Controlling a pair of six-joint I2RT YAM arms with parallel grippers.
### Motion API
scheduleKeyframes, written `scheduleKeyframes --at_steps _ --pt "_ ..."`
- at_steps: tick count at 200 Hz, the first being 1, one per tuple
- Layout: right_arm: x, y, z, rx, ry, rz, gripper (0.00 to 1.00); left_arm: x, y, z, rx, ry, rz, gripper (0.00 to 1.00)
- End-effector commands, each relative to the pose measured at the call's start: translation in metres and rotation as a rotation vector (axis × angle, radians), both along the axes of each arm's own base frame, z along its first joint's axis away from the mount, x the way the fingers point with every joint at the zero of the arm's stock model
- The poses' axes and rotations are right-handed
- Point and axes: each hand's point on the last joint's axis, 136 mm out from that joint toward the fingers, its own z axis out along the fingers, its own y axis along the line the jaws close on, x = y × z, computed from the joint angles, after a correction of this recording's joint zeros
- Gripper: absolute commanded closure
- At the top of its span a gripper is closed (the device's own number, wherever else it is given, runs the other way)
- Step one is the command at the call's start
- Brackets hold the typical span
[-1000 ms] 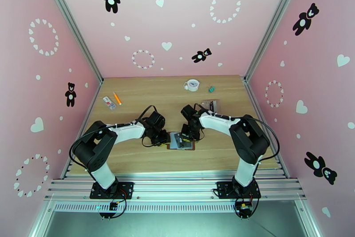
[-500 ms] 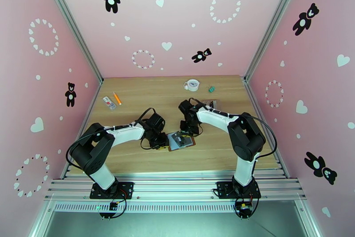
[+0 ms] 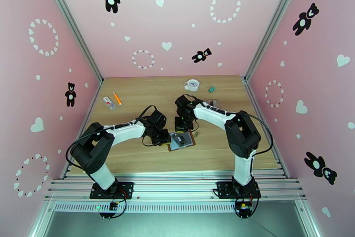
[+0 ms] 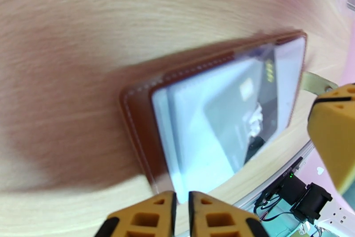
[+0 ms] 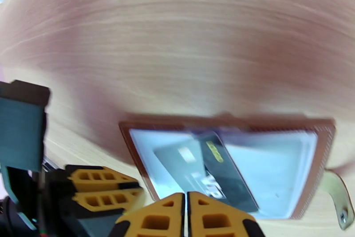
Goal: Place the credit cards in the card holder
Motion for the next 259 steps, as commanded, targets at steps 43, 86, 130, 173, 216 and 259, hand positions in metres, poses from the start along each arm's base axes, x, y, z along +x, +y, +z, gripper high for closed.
scheduleKeyframes --at_steps 43,86,130,173,216,259 --pt "-0.008 -0.004 -0.033 -0.059 0.075 -0.003 0.95 -0.005 0.004 -0.021 0.037 0.042 0.012 0.85" --pt "-0.011 -0.024 -0.045 -0.150 0.076 -0.030 0.96 -0.011 0.010 -0.027 0.062 0.059 0.013 0.85" --pt "-0.006 -0.046 -0.046 -0.198 0.064 -0.088 0.97 -0.012 0.011 -0.029 0.067 0.063 0.014 0.85" --pt "-0.002 -0.054 -0.041 -0.195 0.051 -0.144 0.98 -0.013 0.012 -0.031 0.070 0.067 0.010 0.85" --pt "-0.003 -0.044 -0.038 -0.139 0.060 -0.145 0.97 -0.012 0.011 -0.032 0.069 0.065 0.006 0.85" --pt "0.006 -0.036 -0.016 -0.084 0.010 -0.151 0.90 -0.012 0.011 -0.031 0.068 0.062 0.006 0.85"
